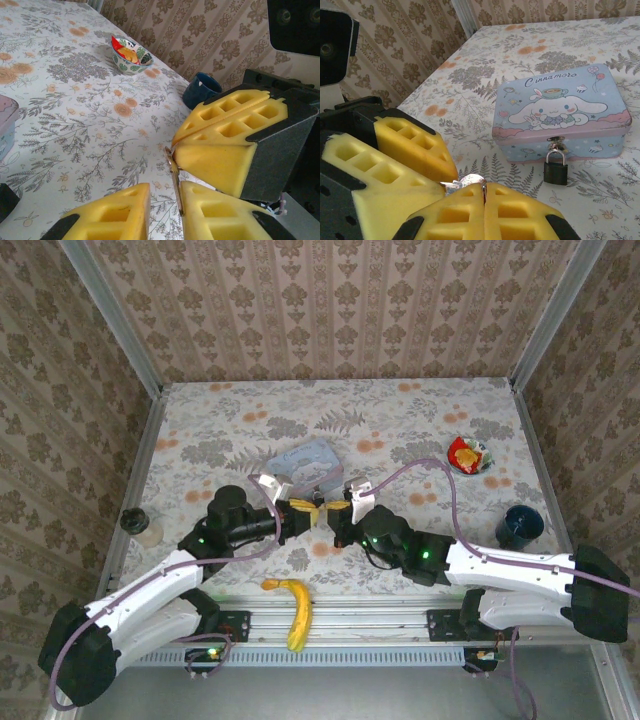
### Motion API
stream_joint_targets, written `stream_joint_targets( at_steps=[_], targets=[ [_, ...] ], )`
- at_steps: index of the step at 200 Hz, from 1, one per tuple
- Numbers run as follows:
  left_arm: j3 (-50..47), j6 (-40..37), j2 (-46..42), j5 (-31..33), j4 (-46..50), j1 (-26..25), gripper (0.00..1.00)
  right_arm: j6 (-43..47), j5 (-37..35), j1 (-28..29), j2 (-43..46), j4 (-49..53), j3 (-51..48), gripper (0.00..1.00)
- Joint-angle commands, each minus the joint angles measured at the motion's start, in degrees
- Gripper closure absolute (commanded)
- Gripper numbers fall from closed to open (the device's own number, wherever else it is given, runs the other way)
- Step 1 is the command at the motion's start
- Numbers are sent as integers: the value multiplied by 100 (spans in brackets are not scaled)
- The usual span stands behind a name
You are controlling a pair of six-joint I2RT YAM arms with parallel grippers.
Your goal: Unlock the padlock with the key
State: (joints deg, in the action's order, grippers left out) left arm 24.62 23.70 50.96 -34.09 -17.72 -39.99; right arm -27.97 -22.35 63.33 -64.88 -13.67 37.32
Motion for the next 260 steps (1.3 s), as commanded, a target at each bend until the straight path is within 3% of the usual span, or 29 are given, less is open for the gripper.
stream_joint_targets(
  at_steps=[1,54,82,96,110,146,166,220,260],
  targets=[
    [150,-37,19,55,-239,-44,81,101,-166,65,-68,-74,213,100],
    [182,-63,56,115,-167,-53,100,73,-250,65,-64,-1,205,100],
    [276,-310,-12,156,202,-53,100,62,-352,65,59,76,158,83],
    [369,-525,-79,144,488,-48,100,55,-413,57,180,150,114,68],
    [463,-768,-156,104,757,-52,100,46,-450,40,356,224,42,60],
    [738,-1556,-264,-238,1355,-49,100,28,-490,-78,1053,572,-196,53],
    [863,-1781,-206,-737,1359,-53,100,39,-443,-160,1583,847,-370,51],
    [1368,-2359,453,-1970,1536,-105,100,710,1219,-336,3242,1076,-908,44],
    [1828,-3205,705,-2155,2321,-340,100,727,1936,-413,3704,1592,-833,43]
  ],
)
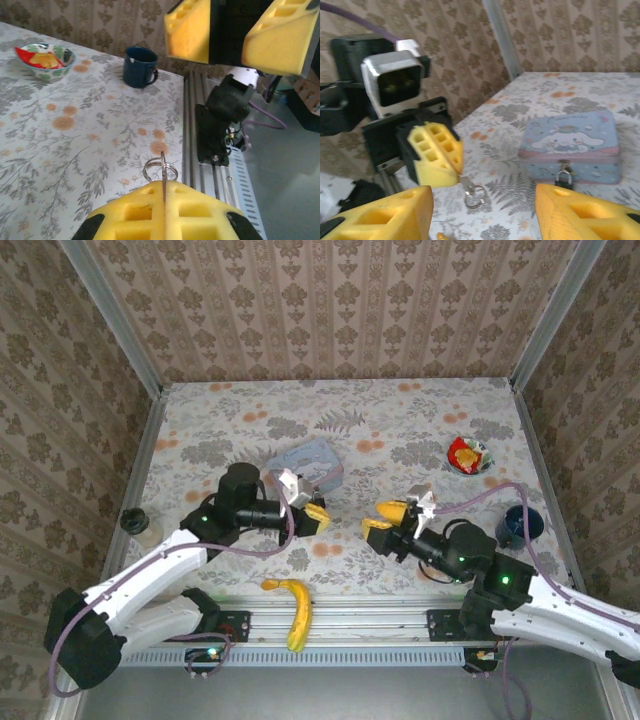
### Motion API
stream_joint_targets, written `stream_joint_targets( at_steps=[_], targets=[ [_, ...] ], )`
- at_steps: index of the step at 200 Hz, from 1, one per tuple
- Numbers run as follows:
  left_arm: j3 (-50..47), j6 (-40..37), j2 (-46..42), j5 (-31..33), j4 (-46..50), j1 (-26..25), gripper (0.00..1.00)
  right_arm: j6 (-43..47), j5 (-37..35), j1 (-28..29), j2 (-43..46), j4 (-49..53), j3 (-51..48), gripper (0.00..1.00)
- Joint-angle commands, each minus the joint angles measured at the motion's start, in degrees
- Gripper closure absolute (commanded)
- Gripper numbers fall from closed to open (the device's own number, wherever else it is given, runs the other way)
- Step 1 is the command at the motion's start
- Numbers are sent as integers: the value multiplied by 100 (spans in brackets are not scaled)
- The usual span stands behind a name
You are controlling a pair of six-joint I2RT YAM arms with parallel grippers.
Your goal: Unlock the padlock with the key
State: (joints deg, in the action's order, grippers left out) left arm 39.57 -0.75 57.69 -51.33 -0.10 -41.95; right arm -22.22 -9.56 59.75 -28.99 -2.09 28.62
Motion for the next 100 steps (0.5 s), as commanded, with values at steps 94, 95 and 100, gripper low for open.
stream_joint_targets(
  at_steps=[94,95,100],
  targets=[
    [314,-1134,-118,-338,845,-412,100,136,1946,-434,-899,-26,266,50],
    [314,-1131,-118,-340,845,-411,100,137,1965,-440,-907,-31,267,50],
    [308,-1131,-124,-344,845,-426,100,123,2011,-459,-965,-60,275,50]
  ],
)
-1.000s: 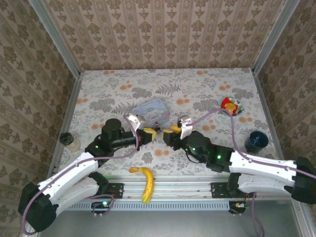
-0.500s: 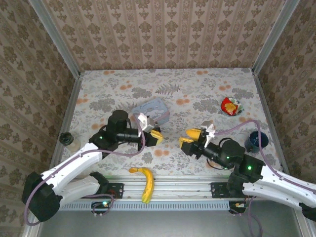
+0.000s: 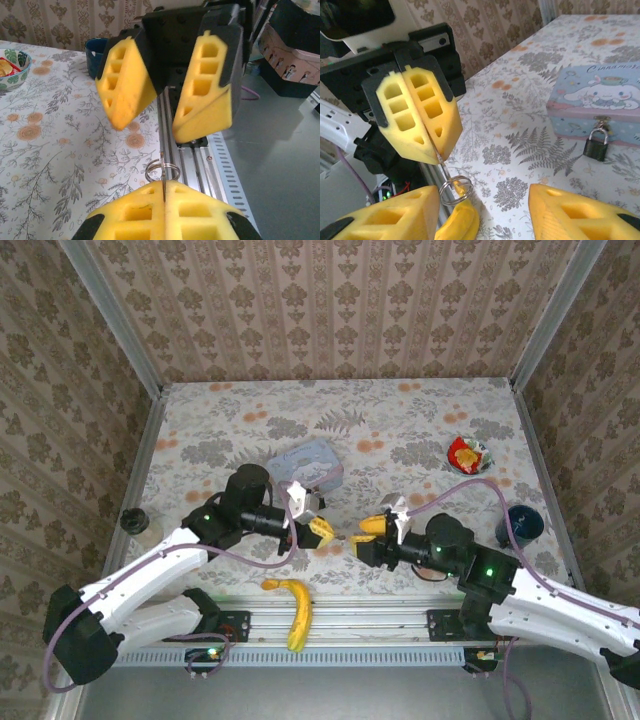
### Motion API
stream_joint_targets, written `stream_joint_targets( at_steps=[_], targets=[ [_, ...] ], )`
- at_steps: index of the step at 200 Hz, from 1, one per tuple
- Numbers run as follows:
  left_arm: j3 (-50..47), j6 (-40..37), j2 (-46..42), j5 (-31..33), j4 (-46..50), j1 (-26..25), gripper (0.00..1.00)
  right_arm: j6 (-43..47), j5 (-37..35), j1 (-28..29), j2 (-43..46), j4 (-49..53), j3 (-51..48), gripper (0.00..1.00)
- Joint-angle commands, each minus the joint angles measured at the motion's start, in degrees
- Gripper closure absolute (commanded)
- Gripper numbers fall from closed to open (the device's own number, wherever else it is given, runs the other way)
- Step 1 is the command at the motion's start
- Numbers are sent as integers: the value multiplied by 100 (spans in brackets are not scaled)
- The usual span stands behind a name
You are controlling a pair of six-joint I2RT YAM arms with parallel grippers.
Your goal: Unlock the padlock with the key
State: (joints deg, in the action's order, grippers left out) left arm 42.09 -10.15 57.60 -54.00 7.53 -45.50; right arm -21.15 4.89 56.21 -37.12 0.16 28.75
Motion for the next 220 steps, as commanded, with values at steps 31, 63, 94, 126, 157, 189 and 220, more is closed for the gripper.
stream_joint_targets(
  at_steps=[31,63,94,126,157,189,220],
  targets=[
    [59,-198,-101,-76,81,-134,100,-65,813,-167,-413,-616,245,50],
    [45,-198,-74,-58,65,-156,100,-62,994,-187,-602,-823,284,53],
    [37,-186,-99,25,56,-172,100,-69,1073,-202,-711,-972,289,55],
    [33,-127,-126,104,7,-179,100,-75,1155,-226,-729,-1017,282,56],
    [28,-66,-152,118,-75,-176,100,-83,1208,-242,-745,-990,256,61],
    [26,-9,-188,112,-139,-179,100,-99,1267,-268,-744,-1010,227,62],
    [-3,24,-223,109,-190,-174,100,-84,1369,-286,-787,-1023,236,65]
  ],
)
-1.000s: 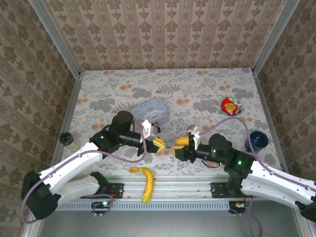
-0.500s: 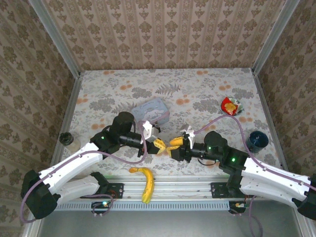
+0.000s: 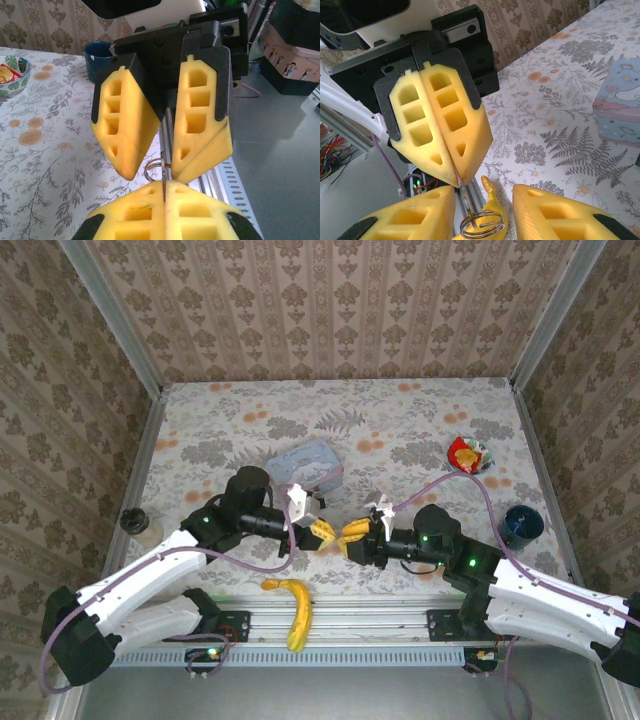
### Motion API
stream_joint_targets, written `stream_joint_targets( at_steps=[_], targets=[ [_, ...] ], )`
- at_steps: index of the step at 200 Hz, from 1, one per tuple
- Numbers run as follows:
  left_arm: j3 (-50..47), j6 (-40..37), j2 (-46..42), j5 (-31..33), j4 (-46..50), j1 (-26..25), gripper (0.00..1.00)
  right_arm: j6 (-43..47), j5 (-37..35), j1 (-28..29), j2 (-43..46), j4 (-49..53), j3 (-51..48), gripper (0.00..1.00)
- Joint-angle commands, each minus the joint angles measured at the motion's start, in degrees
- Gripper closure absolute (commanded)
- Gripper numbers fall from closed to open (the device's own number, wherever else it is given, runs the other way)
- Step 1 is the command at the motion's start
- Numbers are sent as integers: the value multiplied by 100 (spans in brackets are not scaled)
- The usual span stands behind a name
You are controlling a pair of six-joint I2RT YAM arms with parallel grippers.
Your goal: Unlock the padlock with the key
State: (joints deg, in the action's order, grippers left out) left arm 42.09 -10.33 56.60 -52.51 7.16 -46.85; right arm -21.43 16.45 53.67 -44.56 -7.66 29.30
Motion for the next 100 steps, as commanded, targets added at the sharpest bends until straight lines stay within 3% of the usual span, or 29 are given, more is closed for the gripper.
stream_joint_targets(
  at_steps=[1,55,76,100],
  targets=[
    [-1,45,-123,-40,-153,-41,100,-55,220,-32,-44,-242,181,65],
    [-38,75,-96,-127,-180,-43,100,-54,303,-50,-55,-379,173,69],
    [-43,79,-89,-186,-180,-43,100,-70,270,-49,-46,-390,173,60],
    [-34,91,-113,-259,-188,-49,100,-8,112,-58,-46,-218,230,60]
  ],
)
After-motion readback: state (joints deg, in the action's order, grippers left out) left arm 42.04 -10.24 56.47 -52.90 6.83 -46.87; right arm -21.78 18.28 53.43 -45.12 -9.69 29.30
